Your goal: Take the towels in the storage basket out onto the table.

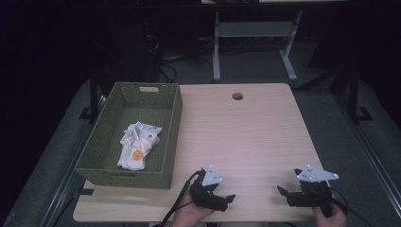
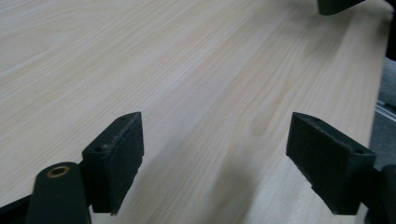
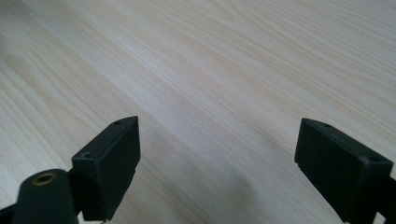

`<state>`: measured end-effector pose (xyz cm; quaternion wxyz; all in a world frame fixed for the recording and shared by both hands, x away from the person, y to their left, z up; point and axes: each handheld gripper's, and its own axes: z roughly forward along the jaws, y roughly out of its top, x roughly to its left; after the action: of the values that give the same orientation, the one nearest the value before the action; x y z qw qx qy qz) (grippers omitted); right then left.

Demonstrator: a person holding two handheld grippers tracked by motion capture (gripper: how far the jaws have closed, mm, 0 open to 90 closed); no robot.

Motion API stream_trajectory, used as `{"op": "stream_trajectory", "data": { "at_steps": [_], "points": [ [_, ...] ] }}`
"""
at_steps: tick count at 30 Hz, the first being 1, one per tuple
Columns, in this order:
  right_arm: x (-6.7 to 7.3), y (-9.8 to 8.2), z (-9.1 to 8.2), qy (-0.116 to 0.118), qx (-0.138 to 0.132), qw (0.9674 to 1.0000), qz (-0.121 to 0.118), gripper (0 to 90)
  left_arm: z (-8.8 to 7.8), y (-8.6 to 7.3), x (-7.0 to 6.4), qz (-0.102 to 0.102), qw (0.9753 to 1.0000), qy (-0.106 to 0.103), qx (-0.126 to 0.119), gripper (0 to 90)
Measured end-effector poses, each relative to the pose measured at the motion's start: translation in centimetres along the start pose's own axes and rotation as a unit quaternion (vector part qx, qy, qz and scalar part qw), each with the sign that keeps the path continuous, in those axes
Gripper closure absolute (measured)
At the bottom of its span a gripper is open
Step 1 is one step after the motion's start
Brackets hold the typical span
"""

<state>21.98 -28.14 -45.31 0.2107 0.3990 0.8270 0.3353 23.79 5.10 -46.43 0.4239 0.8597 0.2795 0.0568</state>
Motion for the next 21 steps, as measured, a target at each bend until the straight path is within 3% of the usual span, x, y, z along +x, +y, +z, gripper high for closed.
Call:
{"op": "stream_trajectory", "data": {
  "at_steps": [9, 13, 15, 20, 21],
  "points": [
    [0.2, 0.1, -0.1, -0.001, -0.005, 1.0000, -0.001, 14.0, 0.2, 1.7, 1.0, 0.000, 0.9998, -0.020, -0.005, 16.6],
    [0.4, 0.2, -0.1, -0.002, -0.005, 1.0000, -0.004, 13.9, 0.3, 3.0, 1.7, -0.002, 0.9997, -0.021, -0.014, 16.7],
    [0.4, 0.2, -0.1, -0.002, -0.001, 1.0000, -0.005, 13.9, 0.3, 3.8, 2.1, 0.000, 0.9998, -0.012, -0.015, 16.7],
    [0.3, 0.2, -0.1, -0.001, -0.004, 1.0000, -0.006, 14.0, 0.6, 5.1, 3.2, -0.015, 0.9995, -0.008, -0.027, 17.0],
    [0.3, 0.2, -0.1, -0.002, -0.004, 1.0000, -0.007, 13.9, 0.8, 5.7, 3.6, -0.028, 0.9990, -0.019, -0.030, 17.2]
  ]
}}
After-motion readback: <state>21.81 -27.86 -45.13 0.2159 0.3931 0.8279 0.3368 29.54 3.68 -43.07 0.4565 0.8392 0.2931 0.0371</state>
